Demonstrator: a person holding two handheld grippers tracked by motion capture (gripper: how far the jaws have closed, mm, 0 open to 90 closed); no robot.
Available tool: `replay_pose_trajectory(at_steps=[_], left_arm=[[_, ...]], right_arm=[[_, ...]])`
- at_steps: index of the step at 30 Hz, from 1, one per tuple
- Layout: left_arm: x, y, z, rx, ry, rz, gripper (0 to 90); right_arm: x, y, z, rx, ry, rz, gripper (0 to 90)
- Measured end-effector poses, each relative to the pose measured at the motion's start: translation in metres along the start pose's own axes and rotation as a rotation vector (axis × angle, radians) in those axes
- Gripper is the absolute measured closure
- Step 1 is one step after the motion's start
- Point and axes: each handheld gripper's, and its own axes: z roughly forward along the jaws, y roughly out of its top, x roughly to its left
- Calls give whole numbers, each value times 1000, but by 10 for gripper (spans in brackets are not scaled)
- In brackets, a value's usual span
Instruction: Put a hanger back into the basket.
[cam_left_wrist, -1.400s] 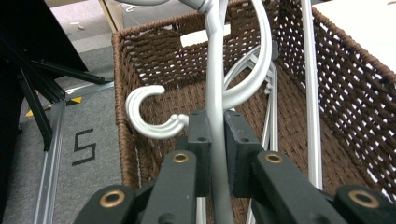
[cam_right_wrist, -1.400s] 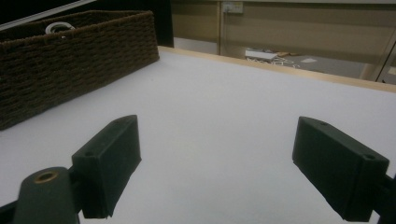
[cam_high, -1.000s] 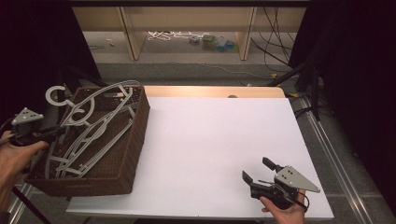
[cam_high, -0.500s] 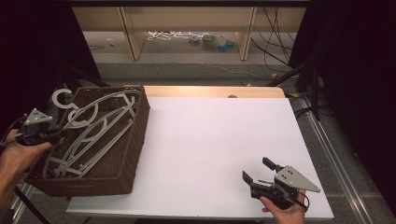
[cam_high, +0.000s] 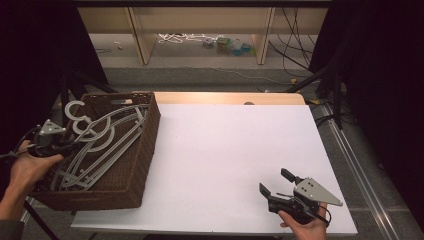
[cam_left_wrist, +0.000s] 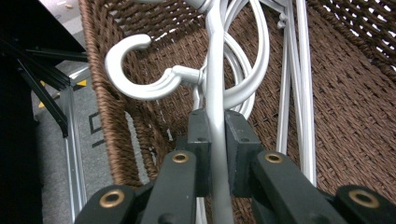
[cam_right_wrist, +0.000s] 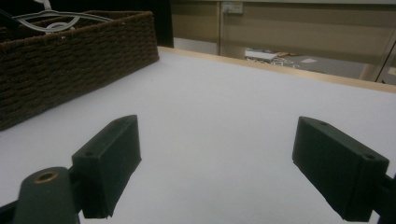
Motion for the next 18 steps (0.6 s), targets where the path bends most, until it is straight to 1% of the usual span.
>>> replay_pose_trajectory(at_steps=[1,2,4,5,6,7,8,9,10,11,12,13,14,15,17,18], left_arm=[[-1,-1,4,12,4,1,819],[-2,-1,6,25,6,16,819],[-2,-2,8,32,6,16,817],[-2,-4,11,31,1,1,817],[-1,-5,11,39,-5,2,817],[-1,-5,11,39,-5,2,817],[0,-6,11,42,-13,-9,817],[0,-6,11,42,-13,-9,817],[1,-6,13,41,-16,-26,817],[1,-6,13,41,-16,-26,816],[3,-6,14,57,-15,-17,816],[2,-5,16,72,-6,-14,814],[2,-5,16,72,-6,-14,812],[1,-3,17,87,-4,-4,811],[1,-3,17,92,-2,-3,809],[0,-4,18,100,0,-10,808]], right_arm=[[0,0,0,1,4,4,162],[0,1,-1,2,4,9,162],[0,1,-1,3,4,10,162],[0,0,0,3,5,4,162],[-1,0,-1,4,-5,-2,162],[0,0,0,2,2,6,162],[0,0,0,0,2,6,162],[0,0,0,0,2,6,162],[0,0,0,6,-11,-4,162],[0,0,0,6,-11,-4,162],[0,0,0,6,-9,-4,162],[0,0,0,-2,2,5,162],[0,0,0,-2,2,5,162],[0,0,0,5,-10,-4,162],[-1,0,0,7,-13,0,162],[0,1,-1,12,-11,3,162]])
